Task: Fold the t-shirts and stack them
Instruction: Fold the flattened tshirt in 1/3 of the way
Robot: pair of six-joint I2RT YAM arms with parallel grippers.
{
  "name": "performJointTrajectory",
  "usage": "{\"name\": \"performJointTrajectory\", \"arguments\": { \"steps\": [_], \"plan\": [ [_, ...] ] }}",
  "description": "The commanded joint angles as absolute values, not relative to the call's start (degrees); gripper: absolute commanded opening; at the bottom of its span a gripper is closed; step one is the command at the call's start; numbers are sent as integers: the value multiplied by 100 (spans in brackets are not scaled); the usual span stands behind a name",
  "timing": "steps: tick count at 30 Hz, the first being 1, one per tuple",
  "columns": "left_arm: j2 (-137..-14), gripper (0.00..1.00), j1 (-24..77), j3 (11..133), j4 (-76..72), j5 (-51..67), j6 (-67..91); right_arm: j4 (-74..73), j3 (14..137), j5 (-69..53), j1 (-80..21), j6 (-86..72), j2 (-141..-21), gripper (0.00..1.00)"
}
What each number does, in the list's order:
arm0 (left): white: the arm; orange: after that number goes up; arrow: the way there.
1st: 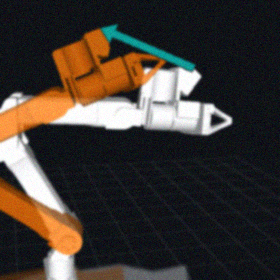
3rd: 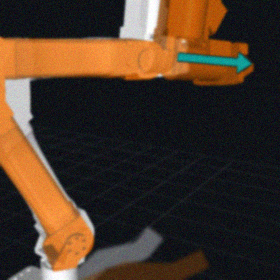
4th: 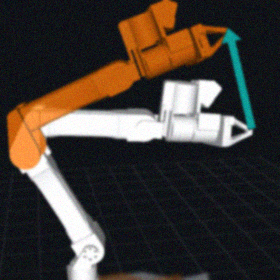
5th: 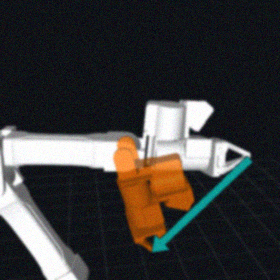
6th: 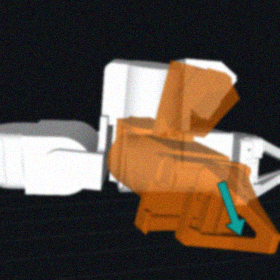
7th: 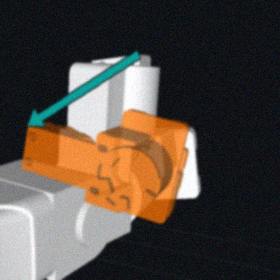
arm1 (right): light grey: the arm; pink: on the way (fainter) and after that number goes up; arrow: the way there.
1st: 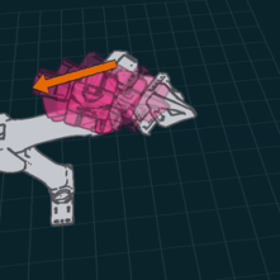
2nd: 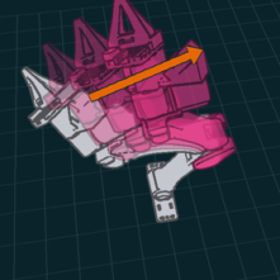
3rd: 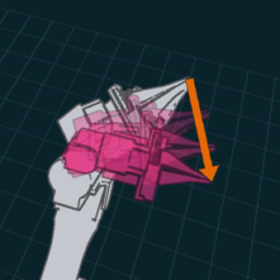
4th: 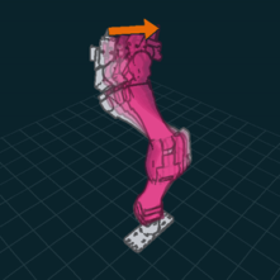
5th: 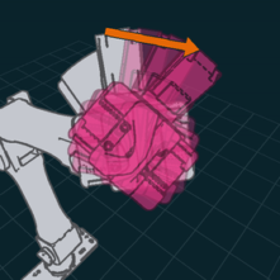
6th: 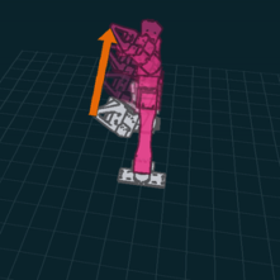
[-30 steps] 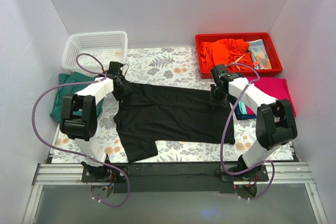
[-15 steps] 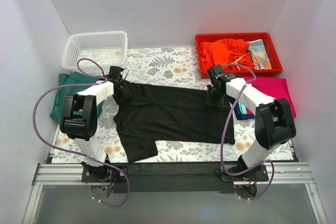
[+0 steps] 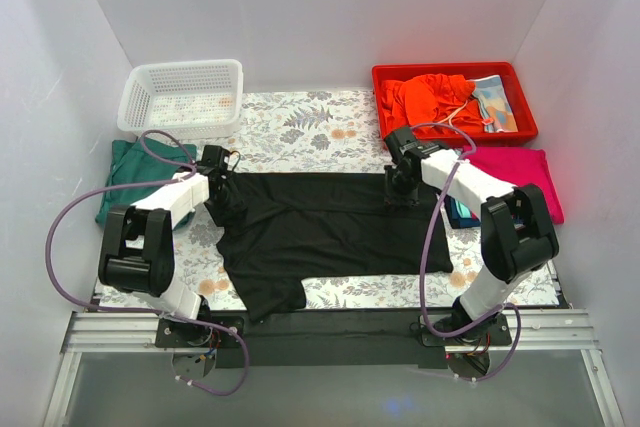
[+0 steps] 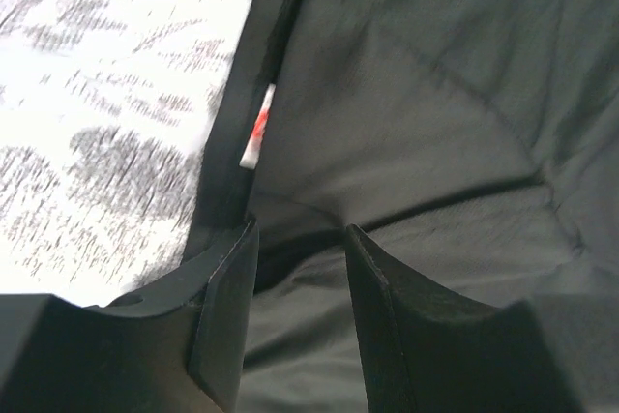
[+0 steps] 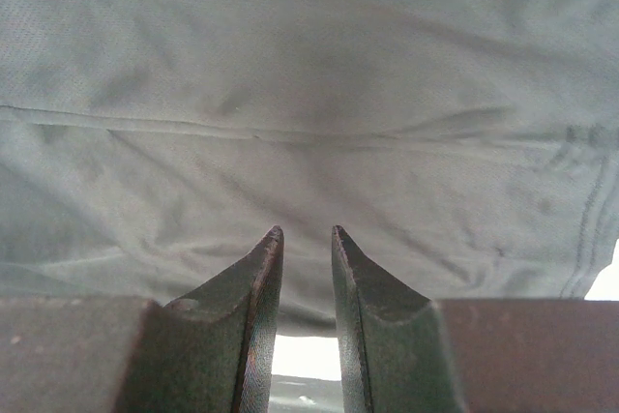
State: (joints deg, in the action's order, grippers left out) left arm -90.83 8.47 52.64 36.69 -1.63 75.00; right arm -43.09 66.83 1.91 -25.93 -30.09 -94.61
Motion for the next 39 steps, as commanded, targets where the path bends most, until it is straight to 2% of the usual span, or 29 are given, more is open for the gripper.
{"name": "performJointTrajectory", "arguments": {
  "steps": [1,4,7,11,13,16,19,26,39],
  "plan": [
    [-8500,40,835,5212,4008,-385,7489,-4210,7145,132,-2900,-2751,-9799,33],
    [-8455,40,835,5501,4113,-378,7418,-4350,7794,316,-3304,-2558,-10221,33],
    [-8210,39,844,5643,4184,200,7435,-4412,8646,229,-3629,-2453,-10748,33],
    [-7857,40,835,5651,4078,-506,7374,-4456,9982,-333,-4024,-2207,-11844,33],
    [-8172,40,774,5967,4165,-711,7426,-4579,10939,-430,-4139,-2023,-12433,33],
    [-8744,40,607,6422,4034,-370,7523,-4720,12063,-790,-4306,-1916,-13093,33],
    [-9236,39,580,6766,4034,-159,7681,-4693,12619,-1203,-4429,-1863,-13524,33],
    [-9588,39,492,6514,3806,237,7664,-4290,12631,-1740,-4851,-1468,-13799,29],
    [-10002,38,255,6205,3489,448,7532,-3436,12375,-1820,-5054,-1591,-14018,31]
  ]
}}
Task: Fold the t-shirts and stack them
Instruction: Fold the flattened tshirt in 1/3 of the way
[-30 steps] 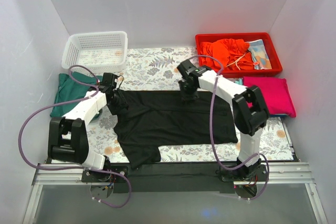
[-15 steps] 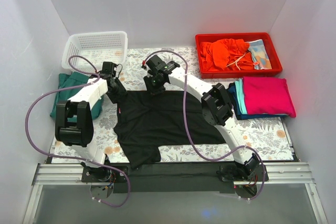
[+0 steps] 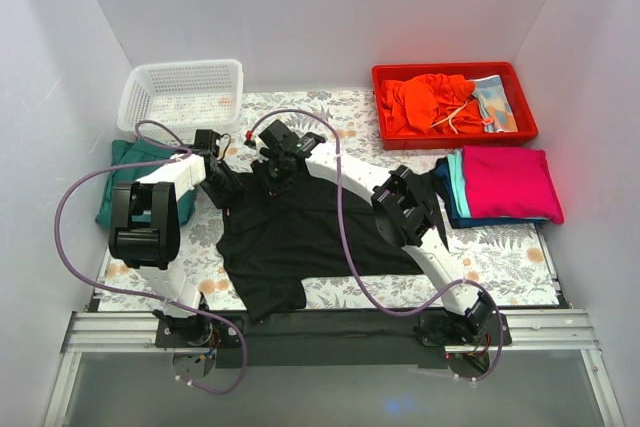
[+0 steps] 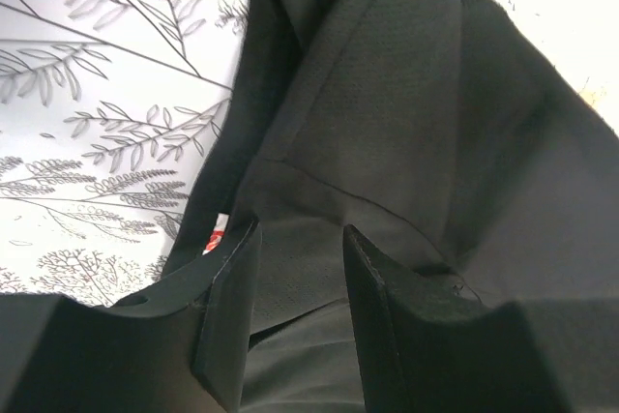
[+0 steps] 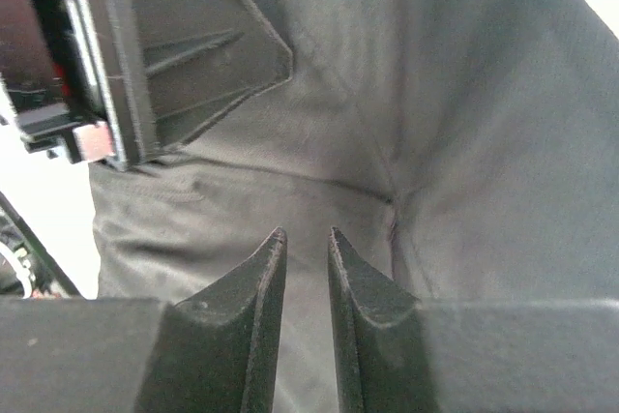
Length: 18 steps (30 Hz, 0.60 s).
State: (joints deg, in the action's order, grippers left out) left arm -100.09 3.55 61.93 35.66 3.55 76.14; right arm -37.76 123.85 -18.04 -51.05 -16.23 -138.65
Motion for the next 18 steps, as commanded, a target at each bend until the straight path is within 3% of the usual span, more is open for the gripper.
{"name": "performJointTrajectory", "arguments": {
  "steps": [1,5,18],
  "plan": [
    [-10011,38,220,6205,3489,448,7506,-3428,12375,-1715,-5054,-1565,-14027,31],
    [-9993,38,150,6188,3489,431,7453,-3358,12410,-1556,-5054,-1494,-14097,36],
    [-9958,38,53,6012,3472,413,7365,-3358,12402,-1160,-5045,-1415,-14221,37]
  ]
}}
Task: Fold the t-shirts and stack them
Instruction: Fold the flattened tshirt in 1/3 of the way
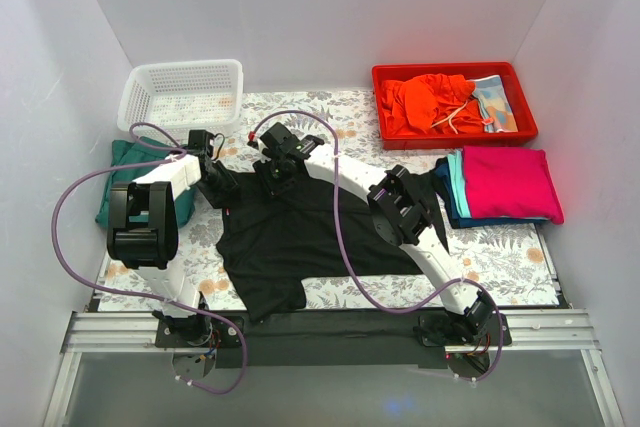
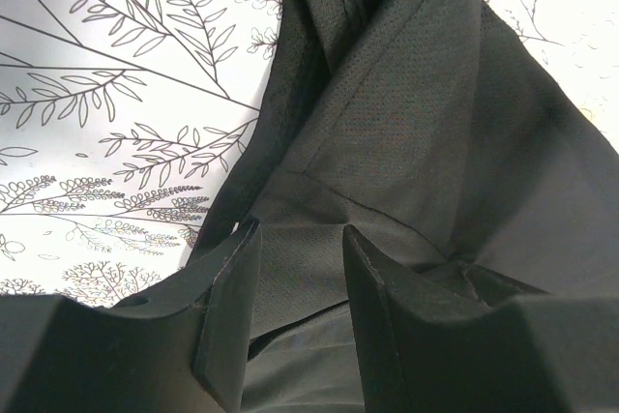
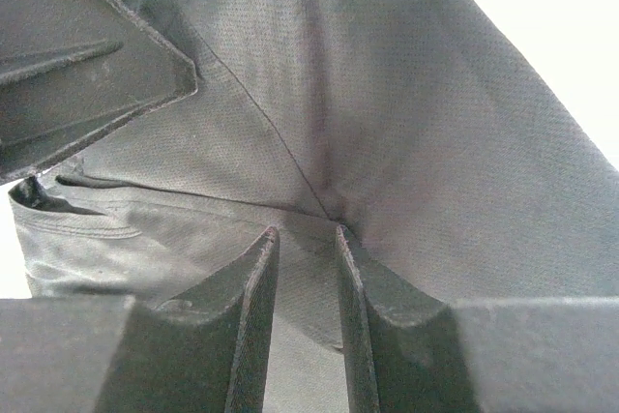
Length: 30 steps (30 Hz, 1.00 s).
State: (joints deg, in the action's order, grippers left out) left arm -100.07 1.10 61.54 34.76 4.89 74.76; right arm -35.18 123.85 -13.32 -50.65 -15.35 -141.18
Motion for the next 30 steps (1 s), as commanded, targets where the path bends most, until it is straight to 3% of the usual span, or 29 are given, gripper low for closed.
{"name": "performJointTrajectory", "arguments": {
  "steps": [1,9,13,19,30],
  "plan": [
    [-9958,38,53,6003,3463,413,7365,-3357,12349,-1160,-5045,-1398,-14212,37],
    [-10002,38,35,5959,3393,466,7365,-3357,11804,-1037,-5045,-1327,-14097,35],
    [-10028,38,26,5950,3384,475,7374,-3375,11559,-1072,-5062,-1354,-14010,22],
    [-10072,38,17,5968,3366,466,7400,-3358,11259,-923,-5089,-1354,-13624,10],
    [-10204,37,9,5985,3366,396,7515,-3366,10723,-1010,-5229,-1380,-12754,9]
  ]
}}
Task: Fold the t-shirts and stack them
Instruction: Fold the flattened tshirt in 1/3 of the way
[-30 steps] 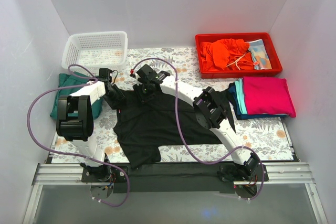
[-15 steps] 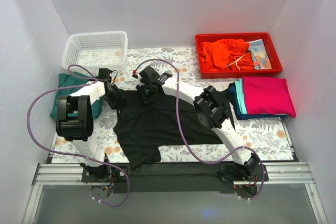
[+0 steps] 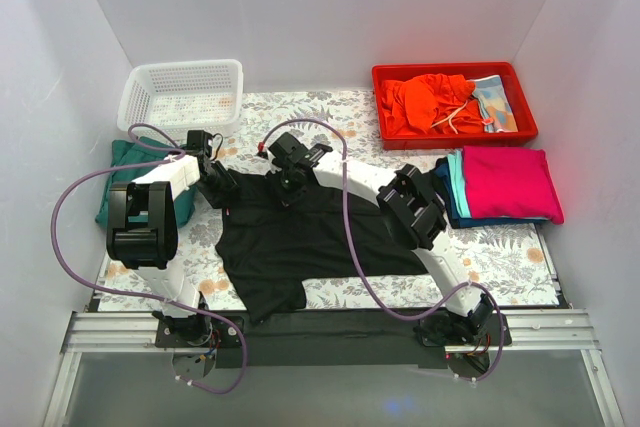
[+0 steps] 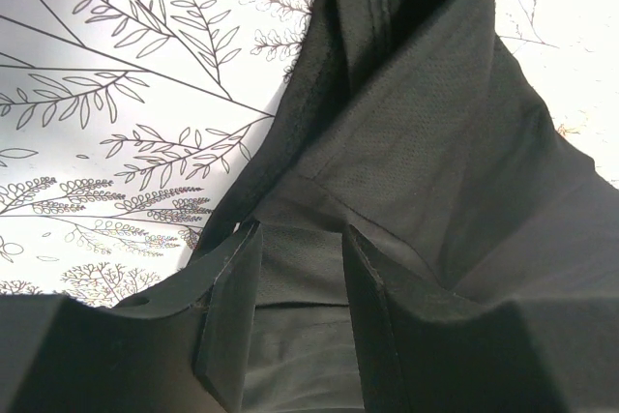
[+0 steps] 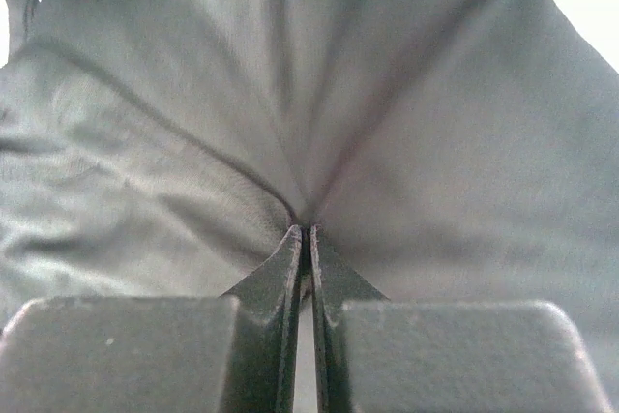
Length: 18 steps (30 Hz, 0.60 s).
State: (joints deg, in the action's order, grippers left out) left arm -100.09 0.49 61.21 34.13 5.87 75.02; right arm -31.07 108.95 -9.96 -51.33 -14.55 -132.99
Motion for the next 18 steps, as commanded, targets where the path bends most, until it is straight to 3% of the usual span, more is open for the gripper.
{"name": "performJointTrajectory", "arguments": {
  "steps": [1,13,15,16,18],
  "plan": [
    [-10213,38,9,5994,3349,387,7523,-3366,10627,-1063,-5247,-1371,-12701,9],
    [-10310,37,9,6082,3357,360,7515,-3349,9792,-1844,-5423,-1240,-12340,2],
    [-10318,38,-157,6091,3340,360,7515,-3349,9502,-1951,-5432,-1152,-12200,12],
    [-10318,38,-167,6082,3349,360,7515,-3349,9405,-2003,-5432,-1117,-12130,27],
    [-10318,38,-167,6082,3331,369,7515,-3349,9134,-2048,-5432,-1055,-11919,32]
  ]
}}
